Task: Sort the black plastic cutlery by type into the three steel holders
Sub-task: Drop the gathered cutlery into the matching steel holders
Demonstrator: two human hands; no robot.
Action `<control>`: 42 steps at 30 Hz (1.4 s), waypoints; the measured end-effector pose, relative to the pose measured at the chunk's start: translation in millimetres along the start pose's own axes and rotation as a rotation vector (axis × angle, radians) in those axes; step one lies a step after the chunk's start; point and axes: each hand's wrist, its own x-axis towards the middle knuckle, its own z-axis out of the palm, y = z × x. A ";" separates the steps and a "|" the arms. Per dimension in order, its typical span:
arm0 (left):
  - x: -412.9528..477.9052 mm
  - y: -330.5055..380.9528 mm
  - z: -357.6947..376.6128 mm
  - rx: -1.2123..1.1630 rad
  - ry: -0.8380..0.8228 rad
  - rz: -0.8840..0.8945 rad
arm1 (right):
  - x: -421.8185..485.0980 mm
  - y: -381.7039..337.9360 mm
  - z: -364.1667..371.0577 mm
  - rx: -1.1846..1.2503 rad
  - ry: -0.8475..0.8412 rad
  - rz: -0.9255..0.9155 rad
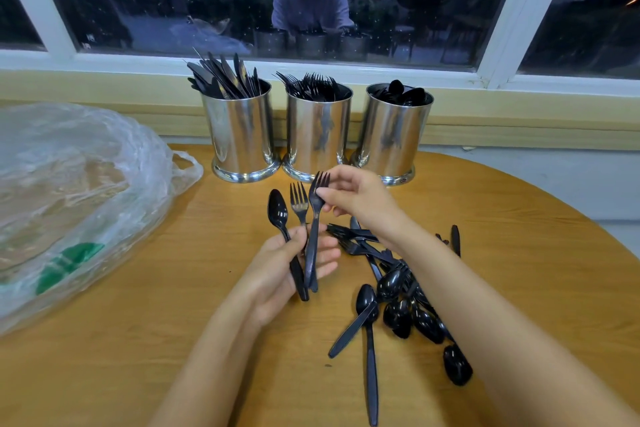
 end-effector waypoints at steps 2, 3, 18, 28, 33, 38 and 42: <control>-0.7 0.4 -0.3 0.040 -0.049 -0.011 | 4.2 3.8 4.6 -0.041 0.050 -0.039; -1.0 0.5 -0.3 0.069 -0.068 -0.014 | 6.1 5.3 5.5 -0.058 0.073 -0.056; 4.3 0.4 -5.9 0.033 0.068 0.021 | -12.7 24.9 -37.3 -0.544 0.090 0.017; 8.0 -6.7 -8.3 0.066 0.113 0.024 | -22.5 56.0 -17.8 -0.796 -0.046 0.197; 9.2 -6.4 -10.1 0.078 0.125 0.025 | -16.8 59.5 -4.0 -0.827 -0.045 0.169; 9.4 -6.1 -9.1 0.097 0.133 0.024 | -11.5 53.8 -3.7 -0.822 0.002 0.068; 7.3 -3.6 -8.0 0.092 0.137 0.023 | -3.6 20.8 -11.9 -0.582 0.351 -0.291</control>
